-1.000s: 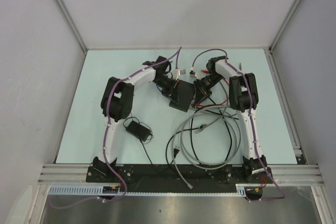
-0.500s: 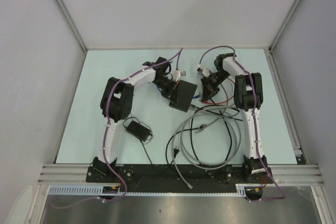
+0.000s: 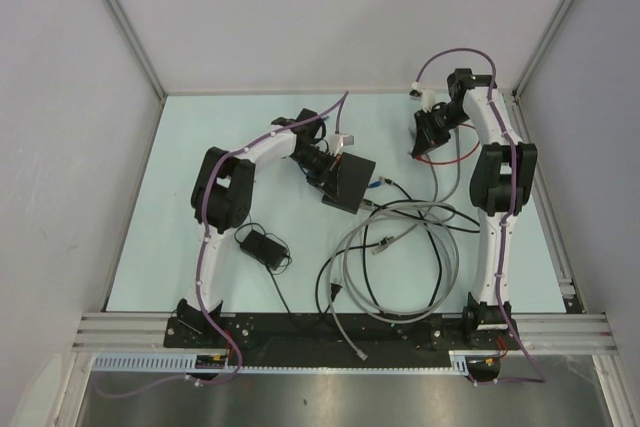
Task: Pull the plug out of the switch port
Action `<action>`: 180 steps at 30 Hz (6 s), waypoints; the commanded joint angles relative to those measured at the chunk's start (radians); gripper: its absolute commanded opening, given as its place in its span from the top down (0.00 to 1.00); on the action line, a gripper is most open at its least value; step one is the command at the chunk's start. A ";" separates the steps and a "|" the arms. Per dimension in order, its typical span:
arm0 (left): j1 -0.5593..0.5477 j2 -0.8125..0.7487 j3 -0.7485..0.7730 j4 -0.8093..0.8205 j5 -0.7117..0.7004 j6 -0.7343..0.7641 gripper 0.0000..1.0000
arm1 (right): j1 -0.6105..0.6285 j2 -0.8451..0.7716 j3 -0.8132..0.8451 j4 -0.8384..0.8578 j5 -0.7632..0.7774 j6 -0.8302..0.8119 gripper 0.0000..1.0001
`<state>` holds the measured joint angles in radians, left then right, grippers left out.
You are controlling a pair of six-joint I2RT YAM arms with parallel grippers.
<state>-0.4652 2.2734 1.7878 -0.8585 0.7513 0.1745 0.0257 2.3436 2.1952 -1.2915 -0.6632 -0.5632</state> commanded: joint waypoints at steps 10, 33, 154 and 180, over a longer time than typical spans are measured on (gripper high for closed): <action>0.030 -0.021 -0.027 0.052 -0.058 0.020 1.00 | 0.052 -0.066 0.015 0.133 0.198 0.132 0.48; 0.149 -0.120 0.055 -0.056 0.077 0.172 1.00 | 0.301 0.086 -0.080 0.043 -0.021 0.028 0.85; 0.072 0.048 -0.041 -0.017 -0.139 0.112 1.00 | 0.310 0.226 -0.088 -0.009 0.096 -0.001 1.00; 0.074 0.048 -0.044 -0.014 -0.135 0.112 1.00 | 0.330 0.200 -0.098 -0.017 0.392 0.005 1.00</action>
<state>-0.3927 2.2784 1.7786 -0.9268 0.7879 0.2359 0.3790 2.4893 2.1307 -1.3178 -0.6258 -0.5144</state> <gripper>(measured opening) 0.004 0.240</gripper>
